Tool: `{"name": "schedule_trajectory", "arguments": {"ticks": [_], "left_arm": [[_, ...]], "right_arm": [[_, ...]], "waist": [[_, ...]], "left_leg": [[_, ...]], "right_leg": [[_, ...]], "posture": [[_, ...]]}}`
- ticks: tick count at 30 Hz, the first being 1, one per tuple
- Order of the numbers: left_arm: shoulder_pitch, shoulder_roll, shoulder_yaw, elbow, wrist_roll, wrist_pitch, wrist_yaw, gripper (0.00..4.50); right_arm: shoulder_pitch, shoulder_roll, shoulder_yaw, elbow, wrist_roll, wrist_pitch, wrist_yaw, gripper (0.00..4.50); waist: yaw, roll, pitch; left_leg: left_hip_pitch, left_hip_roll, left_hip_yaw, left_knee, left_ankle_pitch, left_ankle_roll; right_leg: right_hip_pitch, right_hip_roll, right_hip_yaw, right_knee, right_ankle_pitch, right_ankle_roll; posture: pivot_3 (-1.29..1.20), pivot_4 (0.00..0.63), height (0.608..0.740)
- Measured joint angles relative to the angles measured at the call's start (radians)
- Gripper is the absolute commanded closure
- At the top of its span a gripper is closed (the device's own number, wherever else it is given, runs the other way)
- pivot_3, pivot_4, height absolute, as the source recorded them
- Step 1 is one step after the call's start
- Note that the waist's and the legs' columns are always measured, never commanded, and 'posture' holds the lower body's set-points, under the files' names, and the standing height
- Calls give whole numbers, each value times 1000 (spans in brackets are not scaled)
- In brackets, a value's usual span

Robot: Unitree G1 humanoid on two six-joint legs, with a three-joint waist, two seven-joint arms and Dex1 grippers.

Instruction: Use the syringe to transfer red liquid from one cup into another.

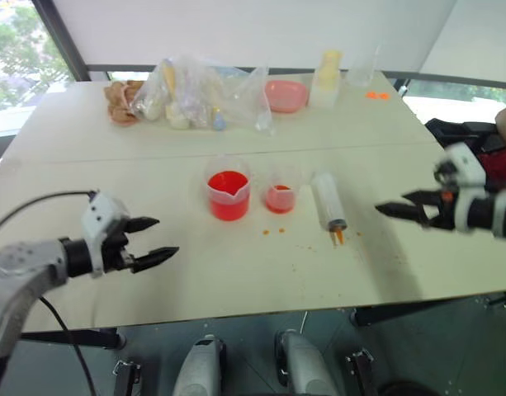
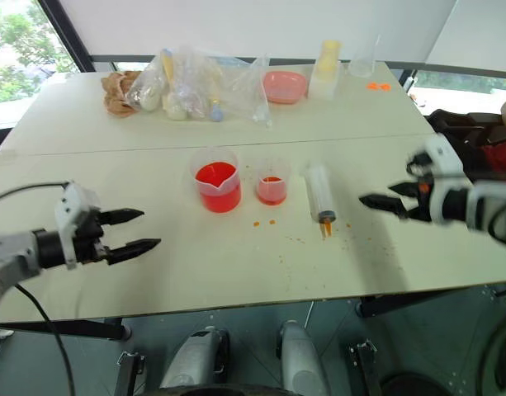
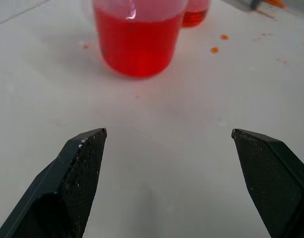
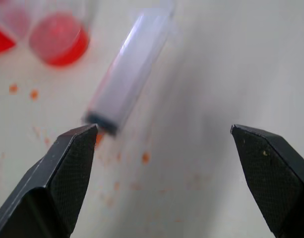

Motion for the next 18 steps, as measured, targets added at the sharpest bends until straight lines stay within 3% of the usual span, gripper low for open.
{"name": "schedule_trajectory", "arguments": {"ticks": [5,11,18], "left_arm": [[-166,10,24,71,-114,75,-35,245],[-201,-6,18,83,-113,73,-25,245],[-143,-61,11,26,-111,70,19,245]], "right_arm": [[-338,122,220,328,-89,53,19,36],[-455,222,455,604,-215,-26,141,36],[-514,343,548,859,-375,-210,225,36]], "waist": [[5,-1,0],[6,-1,0],[4,-1,0]], "left_leg": [[-12,-1,0,0,0,1],[-13,-3,0,0,-1,2],[-12,-3,0,0,-1,2]], "right_leg": [[-10,1,-1,0,1,3],[-10,-2,-1,0,4,9],[-10,-2,-1,1,4,9]], "posture": [[0,150,740],[0,150,740],[0,150,740]]}}
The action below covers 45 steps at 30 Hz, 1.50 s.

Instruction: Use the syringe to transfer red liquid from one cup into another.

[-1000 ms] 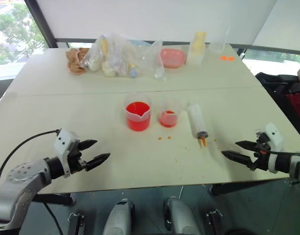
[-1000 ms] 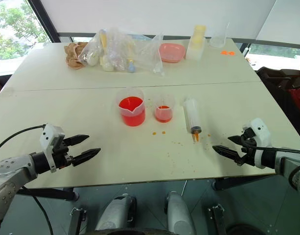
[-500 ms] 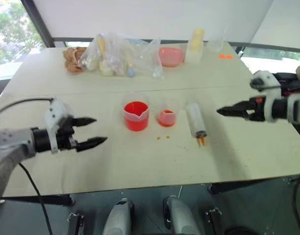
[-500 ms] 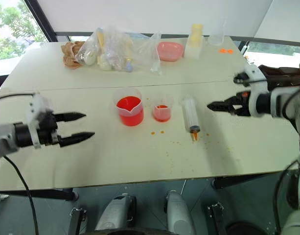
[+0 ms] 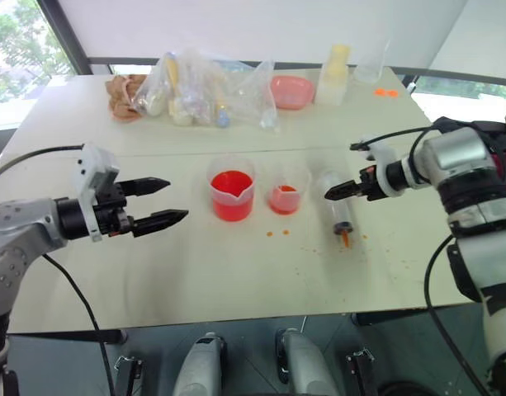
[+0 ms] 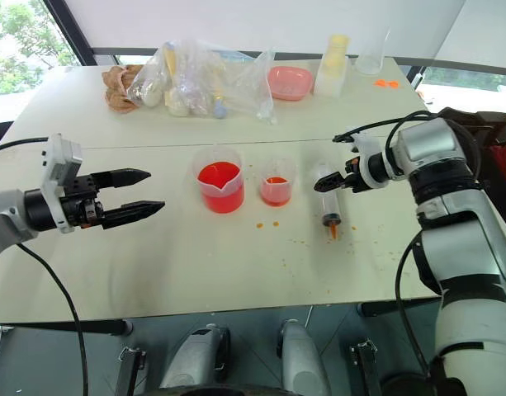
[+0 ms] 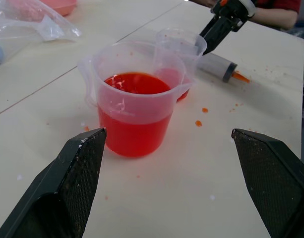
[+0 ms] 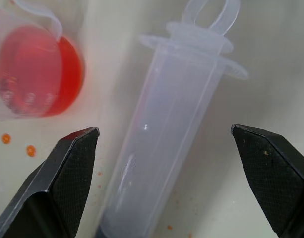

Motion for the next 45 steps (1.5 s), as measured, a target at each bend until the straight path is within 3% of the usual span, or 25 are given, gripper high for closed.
{"name": "schedule_trajectory", "arguments": {"ticks": [3,9,10,16,20,24,28,35,45], "left_arm": [[5,-11,-2,-9,2,-1,15,245],[20,-24,-26,-10,24,-18,36,245],[20,-24,-26,-10,24,-19,38,245],[19,-27,-27,-8,37,-30,51,245],[14,-29,-21,25,43,-42,60,245],[-51,-29,-7,122,43,-44,54,245],[-122,-27,-32,229,112,-126,30,245],[-229,-56,-78,403,220,-244,13,245],[-358,-92,-78,407,242,-288,40,245]], "right_arm": [[-36,60,0,105,-63,-79,2,36],[-66,121,-43,241,-154,-185,-5,2802],[-67,127,-49,246,-160,-189,-2,3071],[-67,128,-97,252,-191,-162,23,3081],[-75,79,-204,201,-162,-188,10,3081],[-85,39,-380,-235,-67,-263,-1,3081],[-8,244,-531,-689,89,-353,-111,3081],[104,627,-564,-784,202,-526,-328,3081],[309,698,-374,-685,72,-847,-314,3081]], "waist": [[-5,-1,-1],[-20,-2,-1],[-22,-2,-1],[-24,-2,-1],[-19,2,1],[-26,2,1],[-31,-1,-1],[-13,-2,-1],[-14,-2,-2]], "left_leg": [[1,0,0,0,0,0],[3,0,-1,1,1,-1],[4,0,-1,1,1,-1],[4,0,-3,0,1,-1],[2,-1,-2,1,1,-1],[2,0,-2,0,1,-1],[6,3,-4,-1,1,-1],[3,2,-6,3,3,-4],[3,-1,-7,2,3,-4]], "right_leg": [[1,0,0,1,0,0],[4,1,0,2,0,0],[4,1,0,3,0,0],[3,1,0,5,0,0],[1,0,0,5,0,0],[-2,1,0,8,0,1],[-1,6,0,14,-1,-1],[-1,4,-2,15,0,-3],[-1,0,-3,15,1,-2]], "posture": [[0,150,740],[0,150,740],[0,150,740],[0,150,740],[0,150,740],[0,150,740],[0,150,740],[0,150,740],[0,150,740]]}}
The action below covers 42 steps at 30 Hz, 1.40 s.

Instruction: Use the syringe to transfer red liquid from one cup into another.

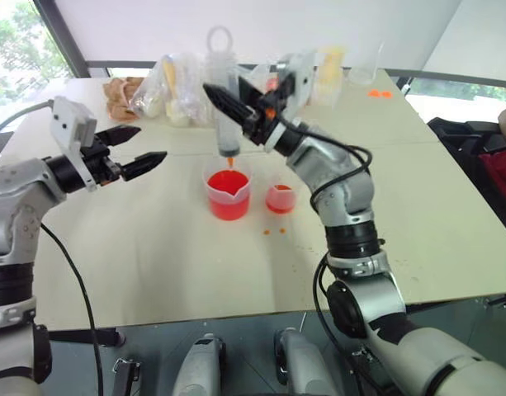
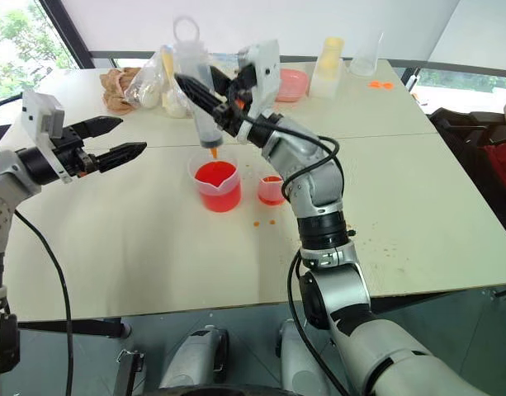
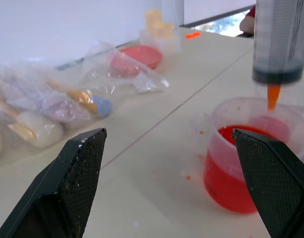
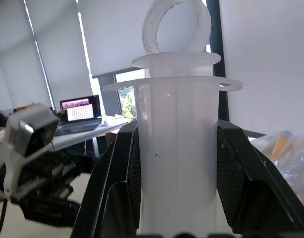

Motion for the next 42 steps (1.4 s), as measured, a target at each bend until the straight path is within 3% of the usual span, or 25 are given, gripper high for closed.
{"name": "schedule_trajectory", "arguments": {"ticks": [10,21,38,42], "left_arm": [[-163,-39,-55,-25,25,-23,3,245],[-170,-21,-79,-24,31,-16,-85,245],[-291,-117,-232,181,276,-296,-46,245],[-292,-144,-250,195,283,-316,-65,2014]], "right_arm": [[85,44,106,105,-116,-216,-2,3081],[86,56,109,176,-148,-276,-36,3081],[145,63,128,176,-183,-275,-88,3081],[157,64,124,175,-187,-275,-104,3081]], "waist": [[-11,0,0],[-11,0,0],[-10,0,0],[-10,0,0]], "left_leg": [[1,0,-1,0,0,0],[1,0,-1,0,0,0],[1,0,-1,0,0,-1],[1,0,-1,0,0,-1]], "right_leg": [[0,1,0,1,0,0],[0,1,1,1,0,0],[0,2,0,1,0,0],[0,1,0,1,0,0]], "posture": [[0,150,740],[0,150,740],[0,150,740],[0,150,740]]}}
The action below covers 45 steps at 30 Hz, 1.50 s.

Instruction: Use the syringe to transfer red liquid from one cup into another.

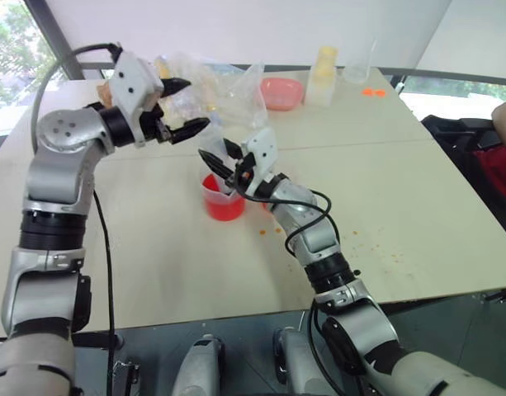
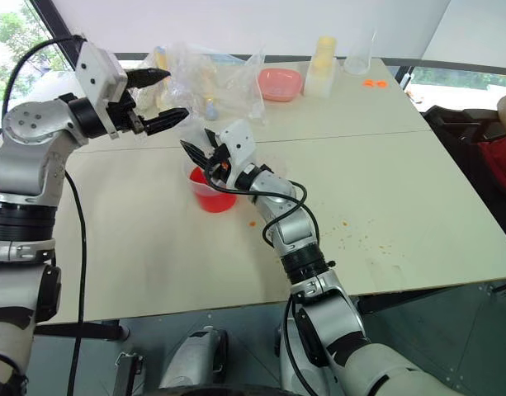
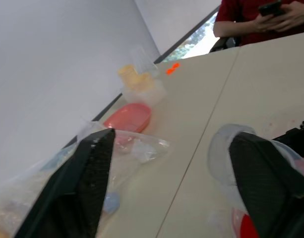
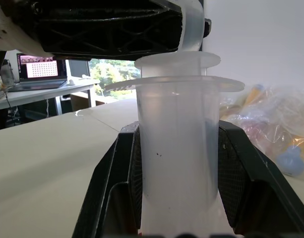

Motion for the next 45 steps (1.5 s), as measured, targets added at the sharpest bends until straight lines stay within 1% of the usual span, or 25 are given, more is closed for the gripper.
{"name": "schedule_trajectory", "arguments": {"ticks": [5,6,17,33,34,36,41,45], "left_arm": [[-10,-29,-24,6,0,-10,-14,4346],[-14,-30,-24,10,2,-10,-14,4442],[-109,-50,-23,90,21,-50,-15,4442],[-141,-39,-21,121,42,-91,-23,4442],[-141,-35,-19,120,39,-89,-28,3676],[-140,-13,-6,112,29,-72,-46,2900],[-102,35,58,52,-10,29,-52,474],[-26,102,129,-48,-99,175,-76,474]], "right_arm": [[-1,4,-15,0,0,-2,-25,3081],[-1,4,-17,0,0,-3,-25,3081],[-3,37,-50,-8,2,-33,-51,3081],[18,65,-50,0,2,-52,-55,3081],[18,65,-50,1,1,-52,-55,3081],[18,66,-40,3,-1,-51,-53,3081],[17,64,-11,-37,1,-1,-34,3081],[17,45,3,-123,4,73,-27,3081]], "waist": [[0,0,0],[0,0,0],[0,0,0],[0,0,0],[0,0,0],[-4,0,0],[-3,0,0],[-3,0,0]], "left_leg": [[0,0,0,0,0,0],[0,0,0,0,0,0],[0,0,0,0,0,0],[0,0,0,0,0,0],[0,0,0,0,0,0],[0,0,0,0,0,0],[0,1,-1,0,0,0],[0,1,-1,0,0,0]], "right_leg": [[0,0,0,0,0,0],[0,0,0,0,0,0],[0,0,0,0,0,0],[0,0,0,0,0,0],[0,0,0,0,0,0],[0,0,0,0,0,0],[0,1,0,1,0,0],[0,1,0,1,0,0]], "posture": [[0,150,740],[0,150,740],[0,150,740],[0,150,740],[0,150,740],[0,150,740],[0,150,740],[0,150,740]]}}
